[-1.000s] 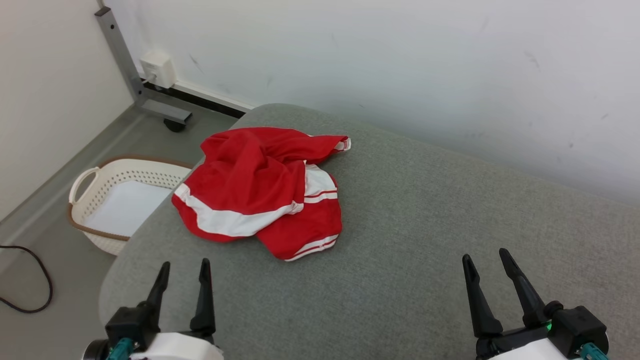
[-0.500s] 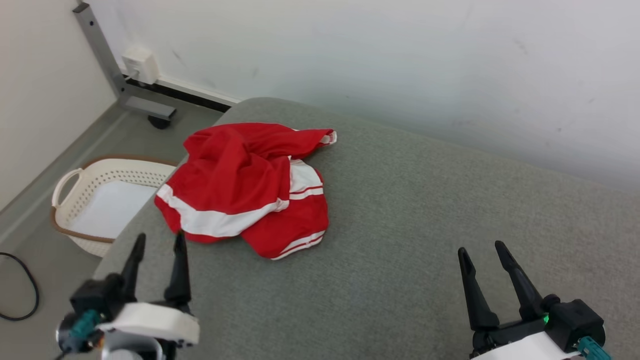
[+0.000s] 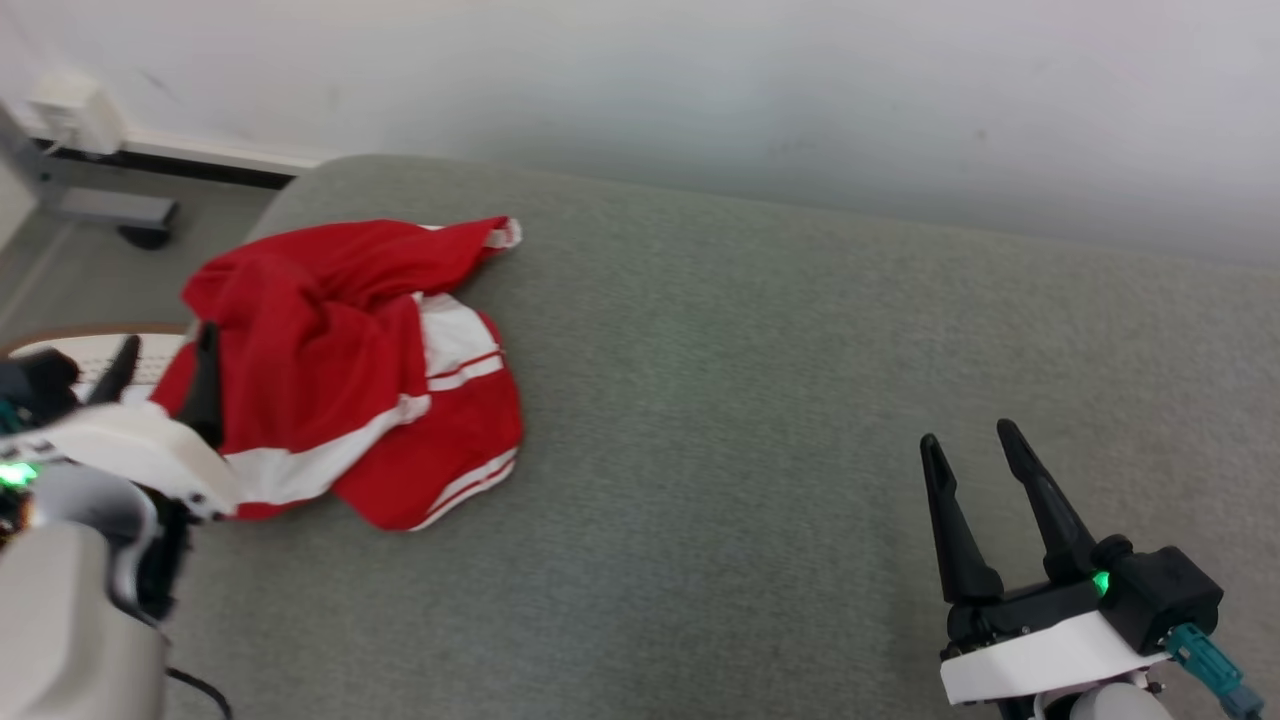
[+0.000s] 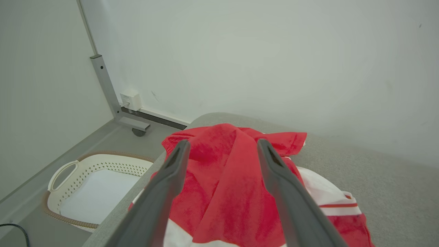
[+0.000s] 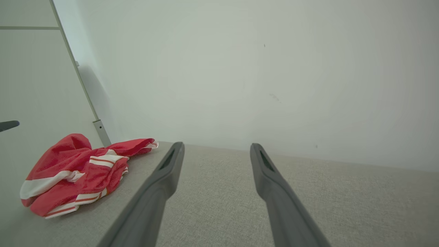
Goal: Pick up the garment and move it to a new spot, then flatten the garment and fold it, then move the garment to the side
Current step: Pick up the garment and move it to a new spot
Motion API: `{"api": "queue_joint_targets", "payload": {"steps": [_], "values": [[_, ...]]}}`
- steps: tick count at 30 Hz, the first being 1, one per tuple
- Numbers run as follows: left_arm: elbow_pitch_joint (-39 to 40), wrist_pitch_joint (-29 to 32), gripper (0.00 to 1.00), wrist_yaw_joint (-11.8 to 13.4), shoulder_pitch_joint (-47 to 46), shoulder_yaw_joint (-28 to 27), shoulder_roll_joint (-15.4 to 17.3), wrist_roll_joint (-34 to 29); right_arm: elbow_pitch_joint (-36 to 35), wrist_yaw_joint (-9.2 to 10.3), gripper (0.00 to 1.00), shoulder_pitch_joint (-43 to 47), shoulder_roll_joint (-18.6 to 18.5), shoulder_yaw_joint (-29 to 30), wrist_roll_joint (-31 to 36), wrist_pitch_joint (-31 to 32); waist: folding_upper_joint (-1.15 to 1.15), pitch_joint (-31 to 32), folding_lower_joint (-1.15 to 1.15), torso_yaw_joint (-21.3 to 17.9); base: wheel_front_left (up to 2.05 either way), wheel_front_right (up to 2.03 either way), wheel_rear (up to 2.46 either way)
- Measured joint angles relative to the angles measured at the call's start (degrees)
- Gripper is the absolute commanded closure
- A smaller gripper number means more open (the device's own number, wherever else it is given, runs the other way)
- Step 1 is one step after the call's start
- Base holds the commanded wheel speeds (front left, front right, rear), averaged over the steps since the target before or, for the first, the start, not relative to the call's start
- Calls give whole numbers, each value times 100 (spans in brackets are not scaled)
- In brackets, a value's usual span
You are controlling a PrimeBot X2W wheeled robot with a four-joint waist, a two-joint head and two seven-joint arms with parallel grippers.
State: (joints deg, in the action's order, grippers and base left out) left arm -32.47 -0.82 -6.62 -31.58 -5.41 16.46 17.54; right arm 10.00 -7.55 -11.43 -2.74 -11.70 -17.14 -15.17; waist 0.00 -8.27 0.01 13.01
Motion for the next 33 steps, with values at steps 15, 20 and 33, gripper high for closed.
{"api": "queue_joint_targets", "payload": {"steps": [15,20,33], "values": [[-2076,942,0,-67,-1196,-302,1190,625,-179,0,0,-310,-5,131,-1,0,0,-825,0,-1227,0,0,0],[-2576,1128,0,-66,-1411,-315,1335,734,-193,0,0,-329,-7,186,13,0,0,-1001,-1,-1455,0,0,0],[-2942,1653,100,-91,-1564,260,1293,935,-162,0,0,-336,-3,238,113,0,0,-909,-1,-1460,0,0,0]]}}
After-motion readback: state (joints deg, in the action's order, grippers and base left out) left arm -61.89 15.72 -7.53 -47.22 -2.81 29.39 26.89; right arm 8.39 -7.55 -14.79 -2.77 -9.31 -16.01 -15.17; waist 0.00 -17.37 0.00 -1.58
